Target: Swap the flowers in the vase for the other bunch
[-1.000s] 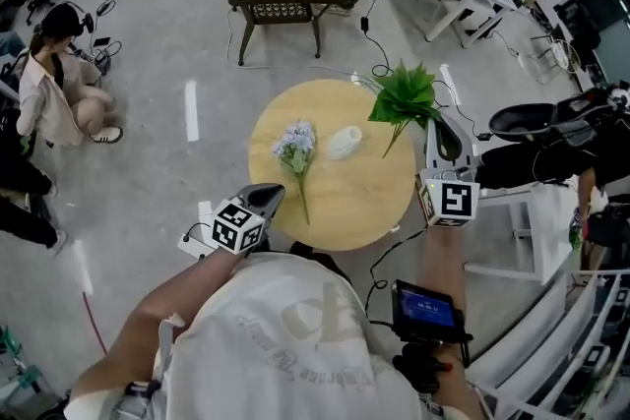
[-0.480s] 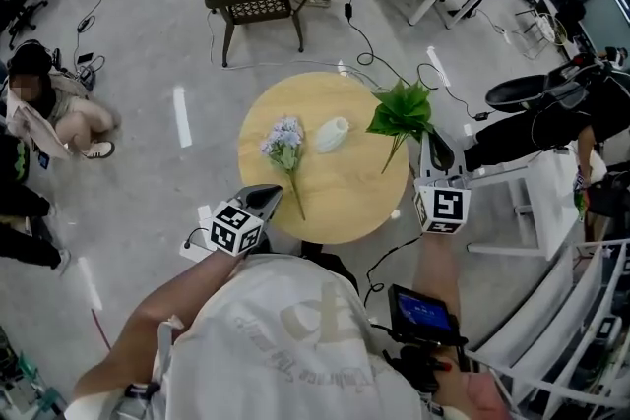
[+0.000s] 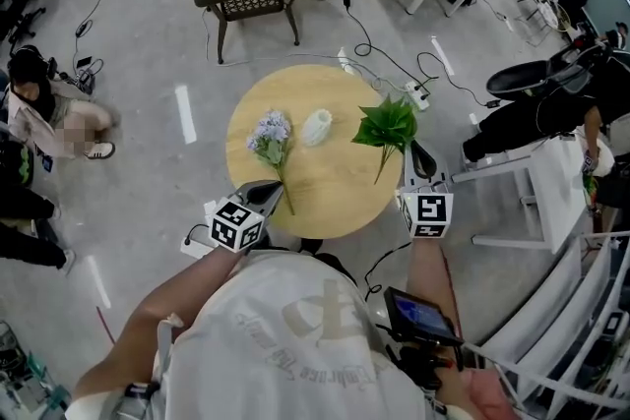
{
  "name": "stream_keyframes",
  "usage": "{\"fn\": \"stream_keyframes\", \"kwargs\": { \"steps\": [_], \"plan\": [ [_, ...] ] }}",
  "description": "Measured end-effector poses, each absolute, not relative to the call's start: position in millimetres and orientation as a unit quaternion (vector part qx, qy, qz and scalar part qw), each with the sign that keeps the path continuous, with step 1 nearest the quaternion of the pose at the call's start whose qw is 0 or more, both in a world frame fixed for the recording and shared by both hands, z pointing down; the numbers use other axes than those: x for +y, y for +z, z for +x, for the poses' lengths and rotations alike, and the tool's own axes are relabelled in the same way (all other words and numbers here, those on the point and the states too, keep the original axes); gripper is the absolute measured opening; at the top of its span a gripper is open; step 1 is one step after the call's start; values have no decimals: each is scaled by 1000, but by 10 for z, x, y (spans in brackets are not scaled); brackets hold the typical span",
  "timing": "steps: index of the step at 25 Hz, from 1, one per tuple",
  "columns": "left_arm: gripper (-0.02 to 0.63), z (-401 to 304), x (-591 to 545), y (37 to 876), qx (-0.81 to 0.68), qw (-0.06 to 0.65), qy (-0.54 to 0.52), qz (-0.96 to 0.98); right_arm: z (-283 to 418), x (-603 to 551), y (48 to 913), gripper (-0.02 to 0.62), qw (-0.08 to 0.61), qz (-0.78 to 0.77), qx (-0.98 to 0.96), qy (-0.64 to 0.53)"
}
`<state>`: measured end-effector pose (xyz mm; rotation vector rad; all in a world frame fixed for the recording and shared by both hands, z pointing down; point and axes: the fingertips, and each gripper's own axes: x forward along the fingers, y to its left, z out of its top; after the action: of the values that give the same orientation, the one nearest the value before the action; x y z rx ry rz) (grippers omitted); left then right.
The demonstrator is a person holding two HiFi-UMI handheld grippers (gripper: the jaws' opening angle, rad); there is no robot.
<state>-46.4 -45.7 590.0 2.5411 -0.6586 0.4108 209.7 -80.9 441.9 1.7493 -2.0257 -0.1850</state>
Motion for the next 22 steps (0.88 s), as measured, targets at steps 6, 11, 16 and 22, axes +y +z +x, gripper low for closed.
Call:
{"fn": "stream_keyframes", "kwargs": {
  "steps": [6,11,16,22],
  "plan": [
    [7,-248,-431,5903,-248,239,156,926,2248,-719,4830,6,243,618,-747,-31],
    [6,-96,-472,5891,-255,237,159,924,2352,-742,5129,6,260,599,-757,-2],
    [7,-10,-489,5909,-268,239,162,919,2461,-809,5373,6,271,582,-766,29],
    [6,36,-530,5948,-288,244,163,911,2596,-975,5641,6,276,569,-771,70]
  ]
}}
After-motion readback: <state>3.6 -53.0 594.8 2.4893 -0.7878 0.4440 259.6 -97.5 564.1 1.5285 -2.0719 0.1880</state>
